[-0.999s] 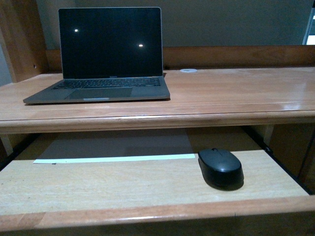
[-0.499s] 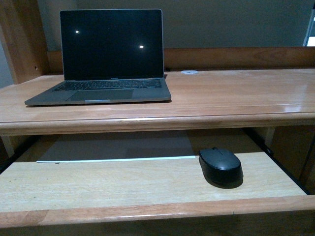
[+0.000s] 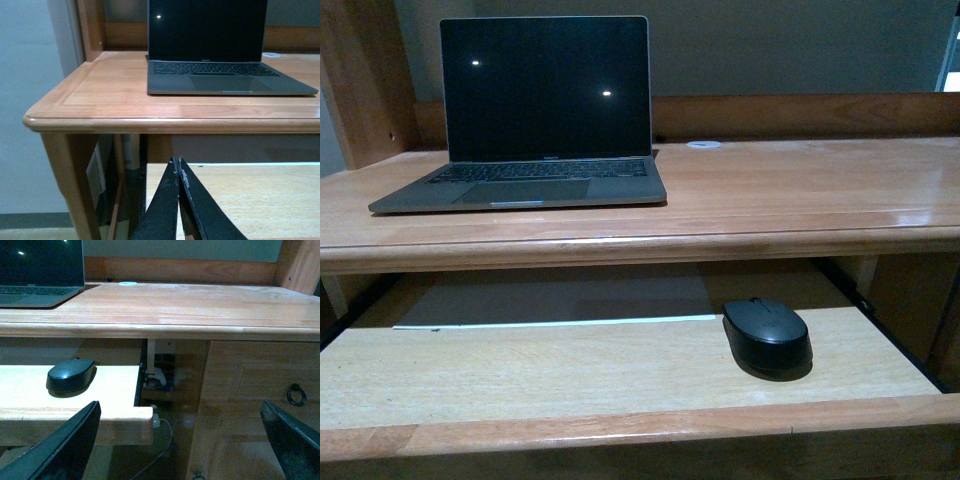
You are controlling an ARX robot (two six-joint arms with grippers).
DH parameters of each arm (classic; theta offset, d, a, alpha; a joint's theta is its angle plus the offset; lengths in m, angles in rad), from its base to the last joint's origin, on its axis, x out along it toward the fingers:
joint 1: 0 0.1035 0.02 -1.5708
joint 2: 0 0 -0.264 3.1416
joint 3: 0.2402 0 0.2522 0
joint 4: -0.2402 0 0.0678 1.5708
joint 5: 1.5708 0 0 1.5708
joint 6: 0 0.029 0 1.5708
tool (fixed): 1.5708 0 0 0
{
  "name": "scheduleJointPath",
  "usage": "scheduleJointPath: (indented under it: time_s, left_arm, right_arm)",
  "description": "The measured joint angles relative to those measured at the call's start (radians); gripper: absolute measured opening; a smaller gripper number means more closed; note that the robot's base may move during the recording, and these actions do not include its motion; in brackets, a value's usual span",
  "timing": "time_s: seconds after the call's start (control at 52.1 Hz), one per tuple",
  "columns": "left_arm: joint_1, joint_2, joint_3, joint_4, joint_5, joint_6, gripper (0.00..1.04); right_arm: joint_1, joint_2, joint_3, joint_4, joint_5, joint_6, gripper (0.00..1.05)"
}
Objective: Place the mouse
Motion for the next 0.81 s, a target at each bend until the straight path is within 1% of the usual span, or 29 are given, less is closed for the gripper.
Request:
scheduleJointPath:
  time_s: [0.211,0.461,0.499,0.538,0.807]
  left_arm:
    - [0.006,-0.095,-0.061,-0.044,-0.006,0.000,0.02]
    - [0.006,-0.280,-0.119,-0.166,-0.006,0.000,0.02]
    - [0.006,-0.293,-0.145,-0.127,-0.006,0.000,0.02]
    - [0.006,-0.312,-0.147,-0.170,-0.007,0.000,0.02]
    - [0.006,-0.470,-0.147,-0.315,-0.006,0.000,0.02]
  right_arm:
    - [0.000,0.000,0.000,0.000,0.000,0.000,0.98]
    - [0.000,0.000,0.000,0.000,0.000,0.000,0.98]
    - [0.000,0.000,0.000,0.000,0.000,0.000,0.98]
    - [0.000,0.000,0.000,0.000,0.000,0.000,0.98]
    - [0.000,0.000,0.000,0.000,0.000,0.000,0.98]
